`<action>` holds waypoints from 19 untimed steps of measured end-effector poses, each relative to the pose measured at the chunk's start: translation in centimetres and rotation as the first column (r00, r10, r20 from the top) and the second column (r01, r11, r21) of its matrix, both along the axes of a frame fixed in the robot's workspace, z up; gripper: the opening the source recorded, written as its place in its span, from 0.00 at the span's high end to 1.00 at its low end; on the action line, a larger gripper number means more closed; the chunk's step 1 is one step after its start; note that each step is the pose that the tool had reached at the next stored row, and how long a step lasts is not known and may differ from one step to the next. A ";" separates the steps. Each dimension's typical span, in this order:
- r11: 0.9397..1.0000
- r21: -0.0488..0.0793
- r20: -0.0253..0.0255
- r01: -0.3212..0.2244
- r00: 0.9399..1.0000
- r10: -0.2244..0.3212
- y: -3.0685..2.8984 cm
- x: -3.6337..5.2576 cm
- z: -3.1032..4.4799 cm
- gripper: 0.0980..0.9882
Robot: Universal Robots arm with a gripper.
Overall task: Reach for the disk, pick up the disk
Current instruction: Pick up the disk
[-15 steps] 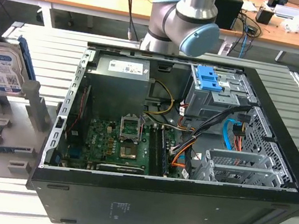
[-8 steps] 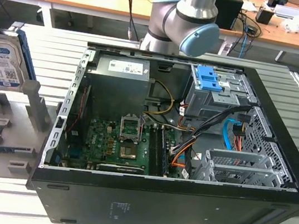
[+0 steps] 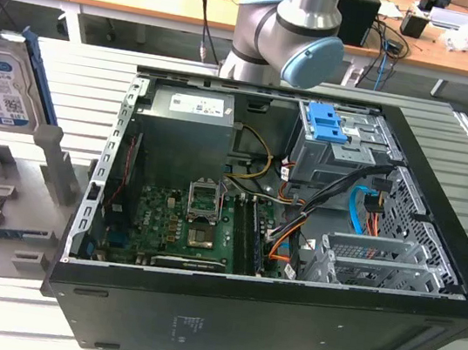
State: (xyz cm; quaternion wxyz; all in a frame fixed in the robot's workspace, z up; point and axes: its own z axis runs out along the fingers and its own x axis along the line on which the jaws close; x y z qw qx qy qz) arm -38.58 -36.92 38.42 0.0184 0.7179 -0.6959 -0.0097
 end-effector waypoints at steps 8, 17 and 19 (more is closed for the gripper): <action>1.000 0.000 -0.001 0.000 1.000 0.000 0.00 0.10 1.49 0.70; 1.000 0.000 -0.002 0.000 1.000 0.000 0.00 0.30 4.07 0.70; 1.000 0.000 -0.002 0.000 1.000 0.000 0.00 0.35 4.51 0.70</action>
